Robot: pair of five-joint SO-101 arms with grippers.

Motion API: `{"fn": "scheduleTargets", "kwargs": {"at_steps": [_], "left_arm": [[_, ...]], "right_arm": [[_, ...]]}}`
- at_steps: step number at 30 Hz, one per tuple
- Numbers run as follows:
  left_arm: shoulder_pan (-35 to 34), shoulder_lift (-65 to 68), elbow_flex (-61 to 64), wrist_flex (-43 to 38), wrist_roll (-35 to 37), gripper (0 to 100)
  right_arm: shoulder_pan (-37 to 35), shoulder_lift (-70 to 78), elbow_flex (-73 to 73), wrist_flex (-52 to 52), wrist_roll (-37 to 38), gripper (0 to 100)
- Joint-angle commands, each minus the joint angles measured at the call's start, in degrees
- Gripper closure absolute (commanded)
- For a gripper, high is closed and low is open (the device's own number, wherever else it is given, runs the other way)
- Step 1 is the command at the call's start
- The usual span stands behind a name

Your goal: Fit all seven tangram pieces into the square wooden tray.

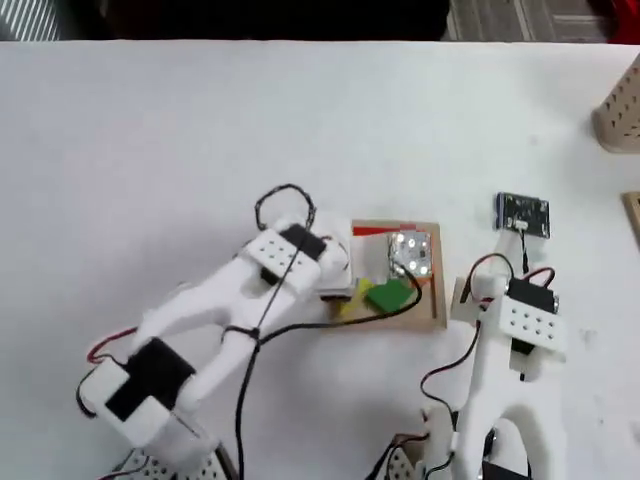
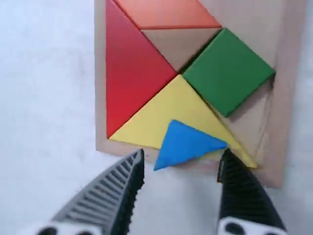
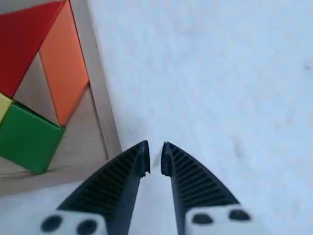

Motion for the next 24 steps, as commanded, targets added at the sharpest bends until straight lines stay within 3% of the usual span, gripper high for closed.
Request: {"fn": "scheduleTargets", "kwargs": {"at_steps": [1,6,9,16,20,24], "left_arm": [[-2.07,2.33,-7.12,3.16,-2.46,75],[-1.89,2.42,-11.60,14.51,-5.71,75],[-1.63,2.77,-13.45,14.68,-4.92,76],[-1.80,2.86,-10.90,-4.13,11.34,98],[-3.65,2.86,-5.63,-16.44,16.44,96],[-4.97,2.86,0.00,-20.40,16.97,96]], "right_arm": [[0.31,-1.36,-0.18,-0.66,0.70,95.0],[0.22,-1.36,-0.18,-0.66,0.70,95.0],[0.22,-1.36,-0.18,-0.66,0.70,95.0],[0.22,-1.36,-0.18,-0.66,0.70,95.0],[0.57,-1.36,-0.18,-0.66,0.70,95.0],[0.57,-1.36,-0.18,-0.66,0.70,95.0]]}}
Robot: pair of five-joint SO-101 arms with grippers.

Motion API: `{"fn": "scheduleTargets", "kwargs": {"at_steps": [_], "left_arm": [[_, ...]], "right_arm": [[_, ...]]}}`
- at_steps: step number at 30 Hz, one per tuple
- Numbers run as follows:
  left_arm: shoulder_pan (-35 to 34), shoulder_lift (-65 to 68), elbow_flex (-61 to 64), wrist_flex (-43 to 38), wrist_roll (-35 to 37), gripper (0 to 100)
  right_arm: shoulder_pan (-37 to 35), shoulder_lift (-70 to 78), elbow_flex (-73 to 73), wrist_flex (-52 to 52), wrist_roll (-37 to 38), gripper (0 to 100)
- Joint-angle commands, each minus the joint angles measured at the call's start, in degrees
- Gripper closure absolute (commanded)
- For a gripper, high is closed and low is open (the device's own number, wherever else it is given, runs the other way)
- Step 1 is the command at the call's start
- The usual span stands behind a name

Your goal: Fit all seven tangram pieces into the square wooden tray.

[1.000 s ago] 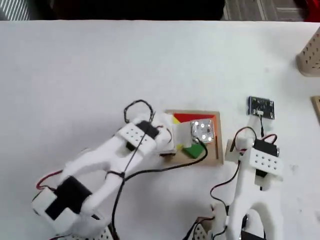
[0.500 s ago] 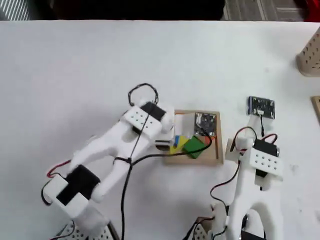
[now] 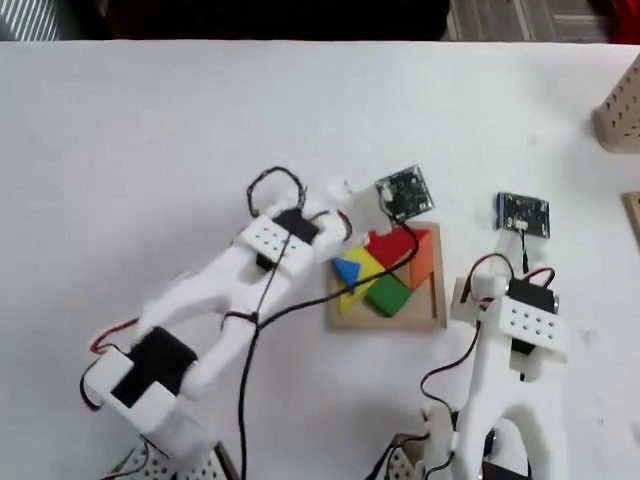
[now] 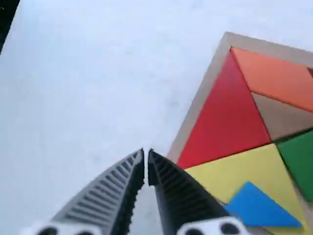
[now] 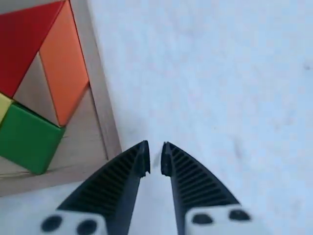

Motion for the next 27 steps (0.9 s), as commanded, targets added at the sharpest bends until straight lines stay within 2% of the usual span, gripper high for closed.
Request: {"fn": "scheduleTargets", "kwargs": {"at_steps": [1,9,21,27], "left_arm": [[-1.98,-0.31,4.04,-5.01,1.58,96],[-1.63,-0.66,8.00,-4.40,1.93,96],[1.36,-0.13,5.80,9.49,1.49,96],[3.47,1.89,4.84,11.96,1.49,96]], "right_arm": [[0.57,-1.36,-0.18,-0.66,0.70,95.0],[0.66,-1.36,-0.18,-0.66,0.70,95.0],[0.66,-1.36,-0.18,-0.66,0.70,95.0],[0.66,-1.36,-0.26,-0.66,0.70,95.0]]}}
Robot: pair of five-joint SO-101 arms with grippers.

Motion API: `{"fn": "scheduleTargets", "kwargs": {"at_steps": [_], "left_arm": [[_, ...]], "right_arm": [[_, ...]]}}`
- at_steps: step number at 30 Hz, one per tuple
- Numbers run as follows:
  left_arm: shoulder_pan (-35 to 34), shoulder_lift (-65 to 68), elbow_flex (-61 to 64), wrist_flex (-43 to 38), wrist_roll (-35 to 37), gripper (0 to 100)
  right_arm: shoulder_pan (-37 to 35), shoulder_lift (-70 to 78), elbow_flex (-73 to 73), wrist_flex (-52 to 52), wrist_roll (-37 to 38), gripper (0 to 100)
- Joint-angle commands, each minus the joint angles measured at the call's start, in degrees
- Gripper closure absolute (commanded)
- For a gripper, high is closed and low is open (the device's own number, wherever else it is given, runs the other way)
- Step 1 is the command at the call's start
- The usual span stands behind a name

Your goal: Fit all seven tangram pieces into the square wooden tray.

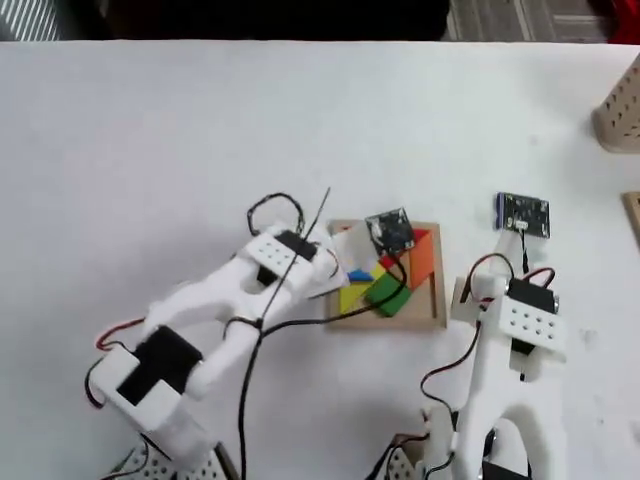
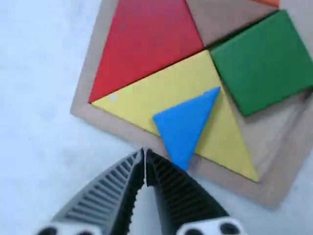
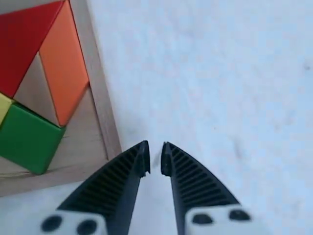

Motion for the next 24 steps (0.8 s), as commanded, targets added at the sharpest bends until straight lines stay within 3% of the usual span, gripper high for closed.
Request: {"fn": "scheduleTargets", "kwargs": {"at_steps": [1,9,18,24], "left_arm": [[2.15,0.22,-2.90,1.49,0.70,96],[0.22,-2.51,-6.59,1.14,1.67,96],[-1.98,-2.59,-13.27,0.70,26.37,96],[-1.63,4.88,-16.09,-2.81,32.79,96]], "right_arm": [[0.66,-1.36,-0.26,-0.66,0.70,95.0],[0.66,-1.36,-0.26,-0.66,0.70,95.0],[2.42,-1.36,-0.53,-0.66,0.44,95.0],[2.51,-1.36,-0.53,-0.66,0.35,95.0]]}}
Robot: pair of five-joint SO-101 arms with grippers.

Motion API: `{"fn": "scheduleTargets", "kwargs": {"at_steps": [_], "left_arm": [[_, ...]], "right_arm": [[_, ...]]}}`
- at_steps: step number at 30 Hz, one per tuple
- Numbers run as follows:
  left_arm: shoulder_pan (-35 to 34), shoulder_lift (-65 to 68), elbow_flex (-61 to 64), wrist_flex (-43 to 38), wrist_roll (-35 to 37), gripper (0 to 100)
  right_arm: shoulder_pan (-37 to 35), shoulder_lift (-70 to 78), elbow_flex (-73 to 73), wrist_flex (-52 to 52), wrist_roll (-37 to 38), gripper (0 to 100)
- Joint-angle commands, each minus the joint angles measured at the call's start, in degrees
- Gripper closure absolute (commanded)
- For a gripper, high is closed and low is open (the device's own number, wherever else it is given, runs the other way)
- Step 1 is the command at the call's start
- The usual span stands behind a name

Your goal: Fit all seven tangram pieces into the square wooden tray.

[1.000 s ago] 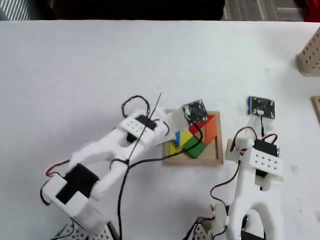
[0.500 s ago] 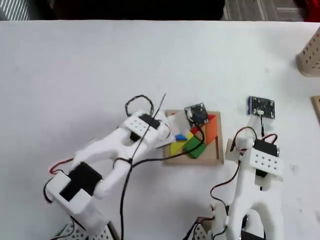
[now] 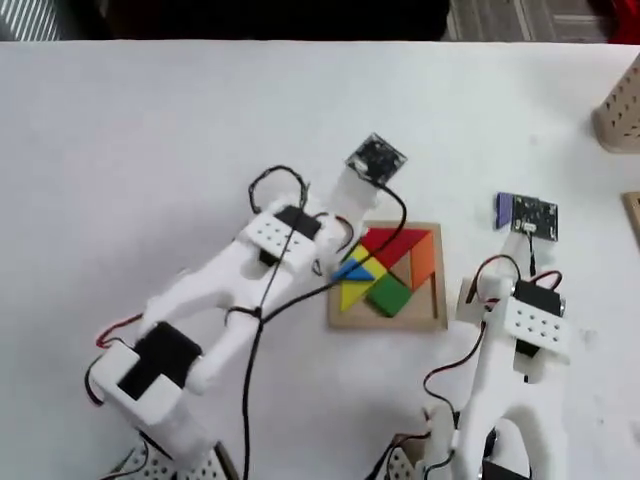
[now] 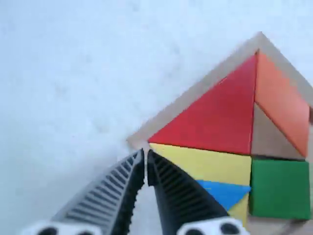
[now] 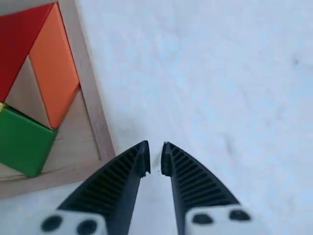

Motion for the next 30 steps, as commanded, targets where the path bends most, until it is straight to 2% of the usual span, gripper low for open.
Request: {"fn": "scheduleTargets", "kwargs": {"at_steps": [1,6,9,15,25,30], "left_arm": [[-0.04,6.55,-7.91,0.09,3.25,96],[-0.04,14.64,-20.48,13.71,3.43,96],[-0.04,15.34,-22.24,17.49,3.52,96],[1.01,14.90,-22.07,20.31,5.89,98],[1.80,14.64,-21.45,20.13,6.68,98],[3.56,9.80,-16.97,19.69,6.77,98]], "right_arm": [[0.40,-1.36,-0.53,-0.66,0.26,95.0],[0.40,-1.36,-0.53,-0.66,0.35,95.0],[0.48,-1.45,-0.53,-0.66,0.44,95.0],[0.48,-1.45,-0.88,-0.66,0.53,95.0],[0.48,-1.45,-0.97,-0.66,0.53,95.0],[1.10,-1.45,-1.05,-0.66,0.53,95.0]]}}
